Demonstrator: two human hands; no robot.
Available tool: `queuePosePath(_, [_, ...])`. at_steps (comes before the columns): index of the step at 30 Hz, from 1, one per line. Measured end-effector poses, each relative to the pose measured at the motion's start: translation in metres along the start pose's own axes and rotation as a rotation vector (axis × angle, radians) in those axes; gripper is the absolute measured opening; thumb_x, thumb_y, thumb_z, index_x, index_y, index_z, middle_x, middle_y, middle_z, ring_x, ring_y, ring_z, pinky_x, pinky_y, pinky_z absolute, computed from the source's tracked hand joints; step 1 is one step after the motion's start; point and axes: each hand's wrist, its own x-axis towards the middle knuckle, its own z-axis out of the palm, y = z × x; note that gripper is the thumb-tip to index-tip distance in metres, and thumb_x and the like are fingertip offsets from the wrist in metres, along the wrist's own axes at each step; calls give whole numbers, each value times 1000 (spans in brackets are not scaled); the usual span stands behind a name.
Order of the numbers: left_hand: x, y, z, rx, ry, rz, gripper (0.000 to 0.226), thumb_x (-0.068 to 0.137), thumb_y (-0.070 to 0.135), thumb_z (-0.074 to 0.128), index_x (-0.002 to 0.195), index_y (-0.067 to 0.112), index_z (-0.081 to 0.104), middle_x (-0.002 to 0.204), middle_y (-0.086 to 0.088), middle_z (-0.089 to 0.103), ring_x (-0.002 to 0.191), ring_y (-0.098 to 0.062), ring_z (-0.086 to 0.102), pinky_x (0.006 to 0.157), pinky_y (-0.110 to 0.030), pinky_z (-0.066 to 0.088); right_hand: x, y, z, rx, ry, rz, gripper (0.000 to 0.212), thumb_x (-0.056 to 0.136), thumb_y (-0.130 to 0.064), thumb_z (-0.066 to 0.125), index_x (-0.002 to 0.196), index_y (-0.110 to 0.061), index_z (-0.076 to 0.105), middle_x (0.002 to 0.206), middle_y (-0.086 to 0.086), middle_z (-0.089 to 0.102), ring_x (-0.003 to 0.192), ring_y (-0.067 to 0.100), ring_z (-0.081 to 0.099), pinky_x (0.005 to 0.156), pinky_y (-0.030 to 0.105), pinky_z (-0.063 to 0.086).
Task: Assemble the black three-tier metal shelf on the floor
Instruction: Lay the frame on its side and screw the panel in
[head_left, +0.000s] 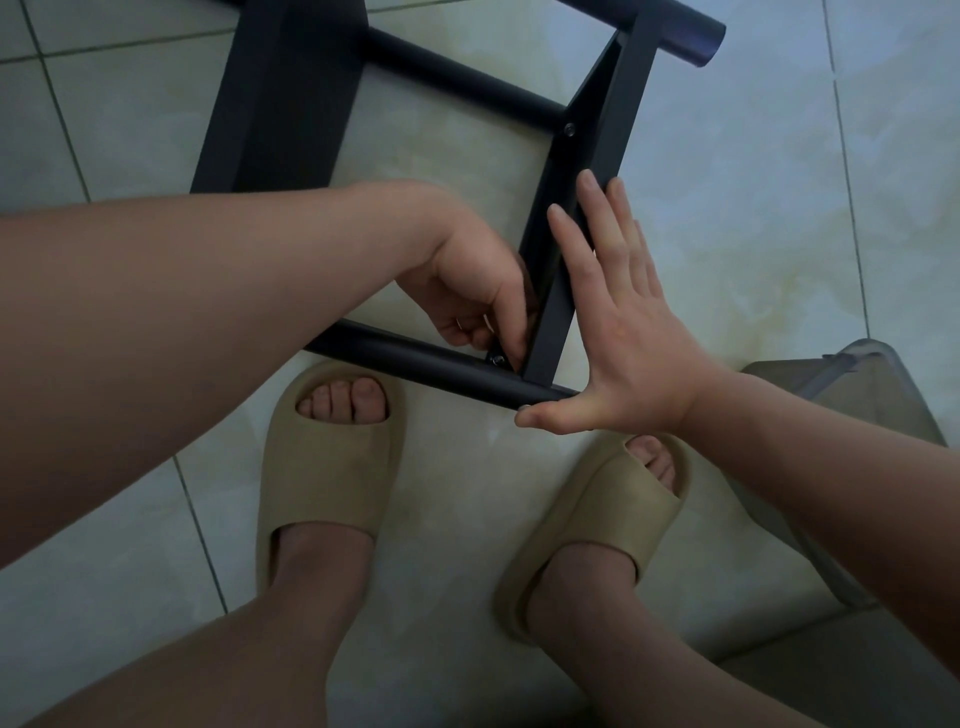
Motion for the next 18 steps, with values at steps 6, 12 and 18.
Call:
queuePosePath(6, [4, -2, 5, -28, 26, 6, 12, 89, 5, 65, 83, 15, 70, 67, 5, 64, 55, -8, 41, 62, -21, 36, 0, 0, 0, -4, 0, 2, 138, 67, -91, 56, 161, -3, 6, 167, 22, -8, 154, 40, -15, 122, 66, 5])
queuePosePath(12, [6, -3, 4, -53, 30, 43, 21, 88, -3, 65, 75, 15, 64, 59, 4, 56, 54, -6, 43, 58, -19, 36, 0, 0, 0, -10, 3, 0, 138, 67, -91, 56, 161, -2, 6, 167, 22, -8, 154, 40, -15, 122, 65, 5])
queuePosePath(18, [5, -2, 1, -25, 25, 22, 13, 88, 1, 64, 87, 14, 66, 67, 3, 57, 59, -8, 45, 62, -22, 36, 0, 0, 0, -8, 1, 1, 137, 68, -92, 54, 161, -2, 7, 167, 21, -8, 154, 40, -16, 123, 64, 4])
